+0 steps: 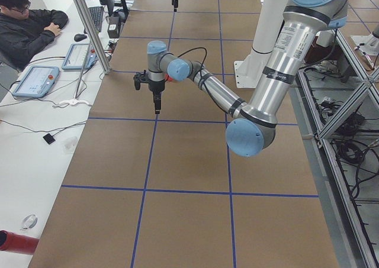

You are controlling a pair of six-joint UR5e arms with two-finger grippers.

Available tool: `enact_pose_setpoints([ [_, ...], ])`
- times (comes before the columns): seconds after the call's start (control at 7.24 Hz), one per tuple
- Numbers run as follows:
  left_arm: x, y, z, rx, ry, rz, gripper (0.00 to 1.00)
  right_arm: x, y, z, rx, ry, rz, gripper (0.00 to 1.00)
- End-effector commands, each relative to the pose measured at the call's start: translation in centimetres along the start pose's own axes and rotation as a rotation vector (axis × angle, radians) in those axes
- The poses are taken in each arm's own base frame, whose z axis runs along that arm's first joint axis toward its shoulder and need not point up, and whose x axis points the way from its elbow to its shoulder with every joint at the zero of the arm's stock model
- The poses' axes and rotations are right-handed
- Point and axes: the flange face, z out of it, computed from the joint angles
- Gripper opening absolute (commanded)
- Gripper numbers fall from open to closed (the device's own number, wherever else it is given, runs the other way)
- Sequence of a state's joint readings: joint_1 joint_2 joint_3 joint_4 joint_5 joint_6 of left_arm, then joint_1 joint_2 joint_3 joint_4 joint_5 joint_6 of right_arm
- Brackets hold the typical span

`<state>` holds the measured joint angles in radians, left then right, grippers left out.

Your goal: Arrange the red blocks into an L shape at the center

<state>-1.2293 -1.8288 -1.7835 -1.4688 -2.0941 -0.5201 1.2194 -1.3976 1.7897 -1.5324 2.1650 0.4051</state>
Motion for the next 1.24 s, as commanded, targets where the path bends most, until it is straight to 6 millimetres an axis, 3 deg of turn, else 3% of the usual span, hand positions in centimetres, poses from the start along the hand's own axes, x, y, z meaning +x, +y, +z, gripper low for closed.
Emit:
enact_pose_setpoints([
  [0.0, -13.0, -1.2, 0.3, -0.027, 0.060, 0.135, 0.99, 4.7, 1.3, -1.5, -0.013, -0.057, 0.086, 0.99],
  [0.14, -17.9, -1.8, -0.6, -0.012, 0.048, 0.138, 1.00, 7.7, 2.7, -2.4, -0.019, -0.105, 0.087, 0.99],
  [0.28, -19.6, -1.1, -0.9, 0.017, 0.103, 0.168, 0.99, 10.3, 4.5, -2.7, -0.021, -0.115, 0.088, 0.99],
  [0.41, -20.4, 0.1, 0.1, 0.035, 0.111, 0.184, 0.99, 11.2, 6.3, -3.3, -0.016, -0.112, 0.102, 0.99],
  [0.55, -22.9, 2.7, 3.1, 0.029, 0.110, 0.183, 0.99, 11.4, 7.9, -3.6, -0.015, -0.107, 0.105, 0.99],
  [0.69, -24.9, 4.6, 5.6, 0.024, 0.108, 0.174, 0.99, 12.3, 9.1, -2.7, -0.038, -0.100, 0.124, 0.99],
  [0.83, -25.5, 5.9, 6.3, 0.024, 0.117, 0.170, 0.99, 13.1, 10.3, -2.1, -0.055, -0.092, 0.143, 0.99],
  [1.1, -25.2, 8.1, 5.5, 0.018, 0.162, 0.166, 1.00, 14.5, 10.7, -1.8, -0.061, -0.085, 0.172, 0.99],
])
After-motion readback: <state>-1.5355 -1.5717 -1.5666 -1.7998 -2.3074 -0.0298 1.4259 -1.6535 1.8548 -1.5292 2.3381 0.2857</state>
